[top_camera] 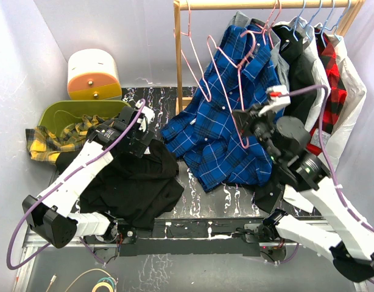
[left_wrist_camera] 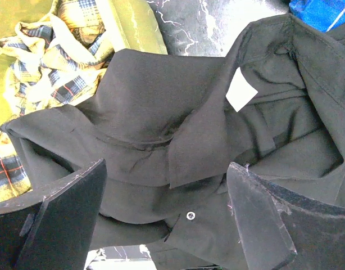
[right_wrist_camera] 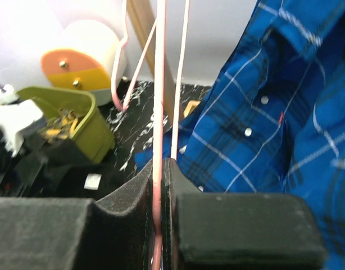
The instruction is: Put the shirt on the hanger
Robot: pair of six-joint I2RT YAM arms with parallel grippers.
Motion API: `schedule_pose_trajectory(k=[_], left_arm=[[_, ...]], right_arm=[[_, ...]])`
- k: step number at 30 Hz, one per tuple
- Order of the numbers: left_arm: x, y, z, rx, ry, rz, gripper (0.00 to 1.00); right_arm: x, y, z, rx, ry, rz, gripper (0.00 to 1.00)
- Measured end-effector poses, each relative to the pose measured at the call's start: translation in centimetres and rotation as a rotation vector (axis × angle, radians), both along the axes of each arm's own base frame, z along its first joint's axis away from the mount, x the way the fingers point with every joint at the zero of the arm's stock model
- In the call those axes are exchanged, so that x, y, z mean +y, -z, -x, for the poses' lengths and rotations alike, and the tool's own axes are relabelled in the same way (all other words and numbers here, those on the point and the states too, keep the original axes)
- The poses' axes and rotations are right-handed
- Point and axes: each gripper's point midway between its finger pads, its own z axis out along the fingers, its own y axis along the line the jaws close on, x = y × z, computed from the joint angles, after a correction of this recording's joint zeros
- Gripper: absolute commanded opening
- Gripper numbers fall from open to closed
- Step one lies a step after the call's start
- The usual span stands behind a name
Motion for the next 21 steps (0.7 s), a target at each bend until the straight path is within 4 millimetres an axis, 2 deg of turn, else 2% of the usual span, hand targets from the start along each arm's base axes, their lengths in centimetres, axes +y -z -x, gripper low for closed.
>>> schedule_pose_trajectory(k=[7, 11, 14, 18, 19, 21], left_arm=[[-0.9, 0.0, -0.6, -0.046, 0.038, -0.044, 0.78], [-1.5, 0.4, -0.8, -0.044, 0.063, -0.071, 0.78], [-1.8, 1.3, -0.7, -0.027, 0.077, -0.093, 0.76], [-2.0, 2.4, -0.7, -0.008, 0.088, -0.115, 0.67], [-2.0, 2.6, -0.7, -0.006, 0.088, -0.120, 0.62], [-1.9, 3.2, -0.8, -0.003, 0.087, -0.136, 0.47]], right_arm=[[-3.0, 2.8, 7.6, 0.020, -0.097, -0.127, 0.08], [-4.0, 3.6, 9.9, 0.066, -0.115, -0.176, 0.08], [-4.2, 5.6, 11.0, 0.156, -0.125, -0.174, 0.08], [-4.3, 8.3, 12.7, 0.269, -0.149, -0.154, 0.08], [-4.3, 8.8, 13.1, 0.289, -0.160, -0.149, 0.08], [-4.1, 10.0, 13.9, 0.325, -0.187, -0.145, 0.08]])
